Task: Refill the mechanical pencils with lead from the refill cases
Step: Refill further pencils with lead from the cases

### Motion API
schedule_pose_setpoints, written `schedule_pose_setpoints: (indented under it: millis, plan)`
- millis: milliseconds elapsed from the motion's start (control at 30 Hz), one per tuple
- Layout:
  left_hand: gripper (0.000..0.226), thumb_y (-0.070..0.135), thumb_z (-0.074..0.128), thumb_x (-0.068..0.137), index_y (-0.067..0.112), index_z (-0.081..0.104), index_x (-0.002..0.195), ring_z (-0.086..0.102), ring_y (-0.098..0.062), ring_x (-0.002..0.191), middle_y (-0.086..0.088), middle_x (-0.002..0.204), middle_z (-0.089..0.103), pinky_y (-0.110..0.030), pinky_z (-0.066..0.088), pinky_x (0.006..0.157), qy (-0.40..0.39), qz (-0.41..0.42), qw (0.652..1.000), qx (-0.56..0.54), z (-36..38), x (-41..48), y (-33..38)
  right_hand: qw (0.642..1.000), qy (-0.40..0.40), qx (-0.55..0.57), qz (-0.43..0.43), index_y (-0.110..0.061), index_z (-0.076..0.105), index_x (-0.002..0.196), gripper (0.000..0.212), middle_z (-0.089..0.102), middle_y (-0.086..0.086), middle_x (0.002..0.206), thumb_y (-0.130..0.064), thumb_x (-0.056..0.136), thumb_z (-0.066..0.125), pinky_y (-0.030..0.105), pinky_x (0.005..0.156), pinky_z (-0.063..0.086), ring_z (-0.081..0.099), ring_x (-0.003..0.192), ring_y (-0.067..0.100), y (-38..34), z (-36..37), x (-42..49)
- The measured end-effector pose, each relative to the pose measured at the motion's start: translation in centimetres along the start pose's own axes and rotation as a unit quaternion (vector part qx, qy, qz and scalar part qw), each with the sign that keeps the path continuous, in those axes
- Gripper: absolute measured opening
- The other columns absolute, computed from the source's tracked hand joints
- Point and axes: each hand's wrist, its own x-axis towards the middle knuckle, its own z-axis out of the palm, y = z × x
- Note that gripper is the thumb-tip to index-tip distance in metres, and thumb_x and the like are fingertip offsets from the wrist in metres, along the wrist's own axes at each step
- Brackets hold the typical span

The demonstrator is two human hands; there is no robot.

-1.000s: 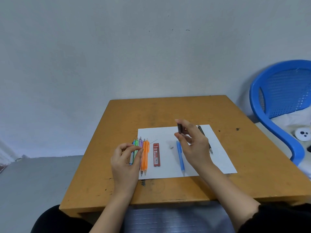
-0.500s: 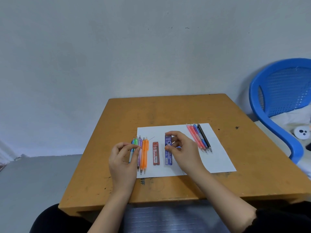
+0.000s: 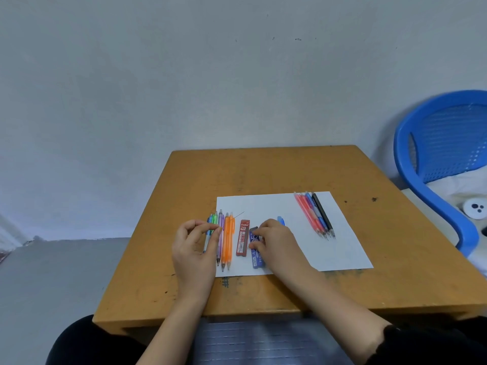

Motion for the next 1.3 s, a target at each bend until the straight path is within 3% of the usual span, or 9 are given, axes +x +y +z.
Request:
schedule_pose_setpoints:
  millis: [200, 400, 567, 833, 1000, 1133, 1233, 1300]
  plan:
    - [0.024, 0.033, 0.065, 0.08, 0.018, 0.069, 0.099, 0.052, 0.002, 0.106, 0.019, 0.105, 0.052, -0.024, 0.055, 0.068, 0.001, 0.002, 1.0, 0.006, -0.1, 0.1, 0.1, 0.997, -0.007, -0.078, -0.027, -0.017, 0.056, 0.131, 0.039, 0.055, 0.0, 0.128, -0.033, 0.096, 0.052, 0.02, 0.099, 0.04, 0.049, 0.117, 0.01, 0.2, 0.5, -0.2]
    - [0.019, 0.032, 0.065, 0.081, 0.027, 0.066, 0.099, 0.054, -0.008, 0.105, 0.013, 0.108, 0.053, -0.037, 0.058, 0.07, -0.007, 0.006, 1.0, 0.014, 0.0, 0.0, 0.2, 0.997, 0.003, -0.068, -0.033, -0.016, 0.06, 0.127, 0.038, 0.055, 0.001, 0.124, -0.035, 0.095, 0.052, 0.019, 0.095, 0.039, 0.046, 0.115, 0.009, 0.3, 0.5, 0.1]
    - [0.021, 0.035, 0.063, 0.08, 0.025, 0.067, 0.098, 0.055, -0.011, 0.104, 0.008, 0.109, 0.055, -0.037, 0.057, 0.07, -0.01, 0.011, 1.0, 0.015, -0.1, 0.0, 0.3, 0.998, 0.044, -0.017, -0.03, -0.017, 0.064, 0.122, 0.036, 0.06, -0.001, 0.119, -0.036, 0.092, 0.057, 0.012, 0.083, 0.03, 0.049, 0.109, 0.008, 0.9, -1.0, 0.2]
    - [0.027, 0.038, 0.062, 0.08, 0.021, 0.069, 0.1, 0.054, -0.008, 0.106, 0.009, 0.111, 0.055, -0.039, 0.058, 0.069, -0.018, 0.005, 1.0, 0.012, 0.1, 0.0, -0.1, 0.996, 0.077, -0.019, 0.046, -0.016, 0.06, 0.127, 0.041, 0.059, 0.004, 0.116, -0.033, 0.09, 0.062, 0.02, 0.09, 0.036, 0.05, 0.112, 0.016, 3.3, -1.6, 0.5]
    - [0.025, 0.041, 0.062, 0.08, 0.026, 0.067, 0.1, 0.055, -0.009, 0.105, 0.01, 0.11, 0.055, -0.043, 0.058, 0.069, -0.015, 0.009, 1.0, 0.007, 0.1, 0.0, 0.0, 0.993, 0.071, -0.042, 0.084, -0.012, 0.056, 0.131, 0.046, 0.057, 0.005, 0.109, -0.033, 0.09, 0.062, 0.018, 0.08, 0.034, 0.052, 0.104, 0.017, 3.9, -1.3, 0.6]
    - [0.022, 0.038, 0.064, 0.08, 0.027, 0.066, 0.099, 0.055, -0.011, 0.105, 0.014, 0.107, 0.054, -0.044, 0.058, 0.07, -0.016, 0.012, 1.0, 0.007, 0.1, 0.0, 0.0, 0.99, 0.086, -0.038, 0.105, -0.004, 0.063, 0.118, 0.032, 0.064, 0.008, 0.095, -0.017, 0.09, 0.055, 0.021, 0.068, 0.043, 0.055, 0.084, 0.017, 4.2, -1.1, 0.8]
    - [0.021, 0.036, 0.065, 0.08, 0.026, 0.067, 0.099, 0.055, -0.011, 0.106, 0.021, 0.106, 0.052, -0.043, 0.058, 0.07, -0.018, 0.012, 1.0, 0.008, 0.1, 0.1, -0.1, 0.99, 0.083, -0.013, 0.116, -0.005, 0.065, 0.116, 0.031, 0.068, 0.009, 0.102, -0.013, 0.088, 0.056, 0.029, 0.077, 0.051, 0.06, 0.087, 0.018, 4.3, -1.2, 0.9]
    - [0.022, 0.035, 0.065, 0.081, 0.023, 0.068, 0.099, 0.055, -0.011, 0.107, 0.02, 0.107, 0.052, -0.044, 0.058, 0.07, -0.017, 0.011, 1.0, 0.009, 0.1, 0.0, -0.2, 0.99, 0.074, 0.009, 0.118, -0.01, 0.062, 0.124, 0.037, 0.068, 0.006, 0.103, -0.013, 0.086, 0.059, 0.025, 0.075, 0.049, 0.06, 0.088, 0.015, 4.4, -1.6, 0.9]
